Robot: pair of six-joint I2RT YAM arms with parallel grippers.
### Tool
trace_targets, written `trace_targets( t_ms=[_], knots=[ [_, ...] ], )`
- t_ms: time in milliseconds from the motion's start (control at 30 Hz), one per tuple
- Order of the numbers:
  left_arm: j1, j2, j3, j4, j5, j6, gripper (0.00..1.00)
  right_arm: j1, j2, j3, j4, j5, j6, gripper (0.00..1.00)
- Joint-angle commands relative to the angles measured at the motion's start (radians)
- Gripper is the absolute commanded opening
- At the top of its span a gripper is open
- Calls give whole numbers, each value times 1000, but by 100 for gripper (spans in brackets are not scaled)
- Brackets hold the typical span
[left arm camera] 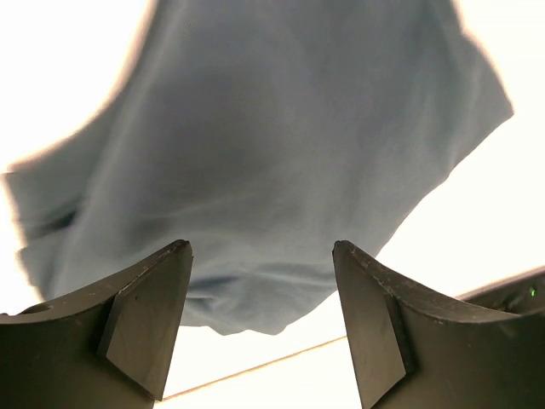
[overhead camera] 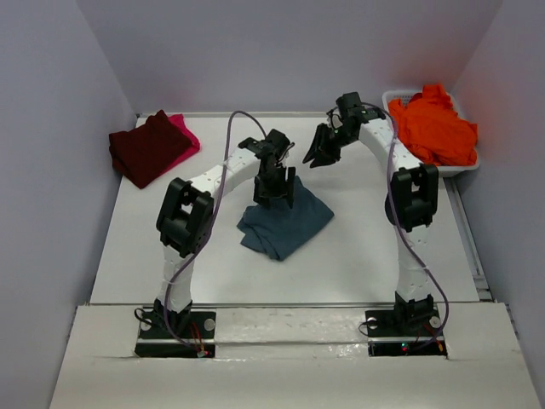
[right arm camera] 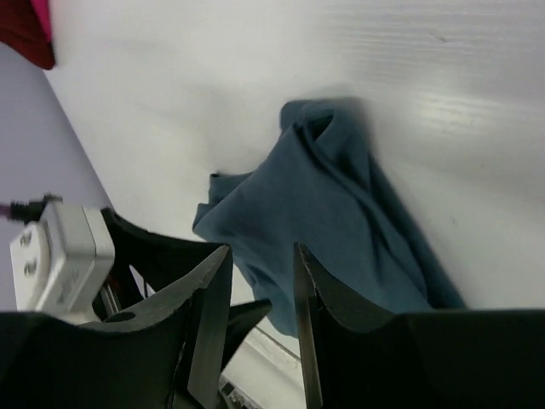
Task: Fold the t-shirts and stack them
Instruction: Fold the tshirt
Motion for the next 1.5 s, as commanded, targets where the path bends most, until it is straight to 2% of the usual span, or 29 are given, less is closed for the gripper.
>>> trace_targets(
  t_ms=[0,200,300,433,633,900,1167,1467],
  knots=[
    [16,-86,66,-47,-90,24,79,-5,-158,-127,-4,41,10,42],
    [37,-17,105,-38,-73,69,79,-5,-271,-374,16,46,18,40],
    [46,32,146,-44,-71,92,79,19,-326,-493,62,43,33,34],
    [68,86,177,-35,-29,133,78,67,-350,-598,111,37,48,28],
    [79,111,172,-9,30,147,77,121,-361,-702,166,33,74,26],
    [79,83,145,-6,28,156,78,170,-349,-759,193,21,85,26],
    [79,97,73,-23,-77,159,78,170,-317,-796,219,17,82,25],
    [79,88,-38,-9,-142,153,78,170,-199,-700,194,50,61,24]
  ],
)
